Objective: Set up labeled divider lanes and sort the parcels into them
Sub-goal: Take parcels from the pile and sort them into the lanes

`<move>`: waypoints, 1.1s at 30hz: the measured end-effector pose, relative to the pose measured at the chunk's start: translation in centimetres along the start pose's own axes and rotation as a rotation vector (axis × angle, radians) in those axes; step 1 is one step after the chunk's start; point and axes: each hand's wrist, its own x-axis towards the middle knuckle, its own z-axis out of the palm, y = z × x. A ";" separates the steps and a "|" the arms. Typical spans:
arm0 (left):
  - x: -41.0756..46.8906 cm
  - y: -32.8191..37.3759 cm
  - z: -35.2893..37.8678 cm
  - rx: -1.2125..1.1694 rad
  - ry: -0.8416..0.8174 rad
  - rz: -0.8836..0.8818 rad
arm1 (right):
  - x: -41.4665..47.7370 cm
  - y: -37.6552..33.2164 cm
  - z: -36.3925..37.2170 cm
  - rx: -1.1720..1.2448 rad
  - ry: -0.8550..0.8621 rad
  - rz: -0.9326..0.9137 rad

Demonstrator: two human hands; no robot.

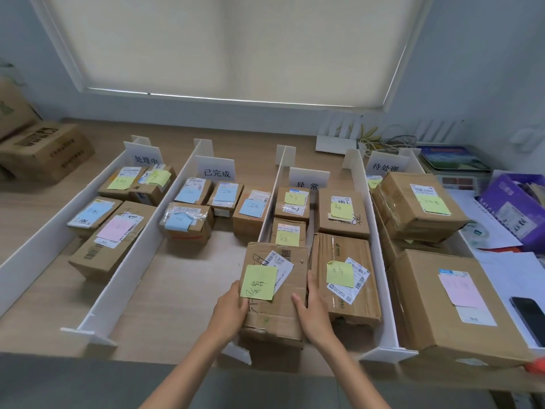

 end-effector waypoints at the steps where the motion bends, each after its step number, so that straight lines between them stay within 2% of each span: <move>1: -0.1 -0.2 0.0 0.000 0.013 0.008 | 0.0 0.1 0.3 -0.003 0.003 -0.004; 5: -0.1 -1.2 0.0 0.039 0.039 0.054 | 0.2 1.1 1.0 -0.016 -0.005 0.028; 9: -0.4 -0.7 1.5 0.092 -0.109 0.028 | 0.1 2.5 1.2 -0.079 -0.021 0.037; 15: -0.3 -0.3 1.2 0.223 -0.123 0.091 | 0.4 3.0 0.7 -0.331 -0.046 -0.003; 18: -0.7 -0.7 -1.1 0.196 -0.104 0.088 | 0.3 1.8 0.9 -0.466 0.036 -0.054; 25: -3.5 -7.3 -13.2 0.130 0.074 0.070 | -2.1 -5.9 8.9 -0.435 0.058 -0.241; 28: -5.5 -13.0 -20.8 0.114 0.176 0.067 | -3.4 -10.3 15.3 -0.451 -0.011 -0.379; 33: -10.7 -23.2 -34.5 0.073 0.380 -0.075 | -6.1 -18.3 28.2 -0.446 -0.155 -0.487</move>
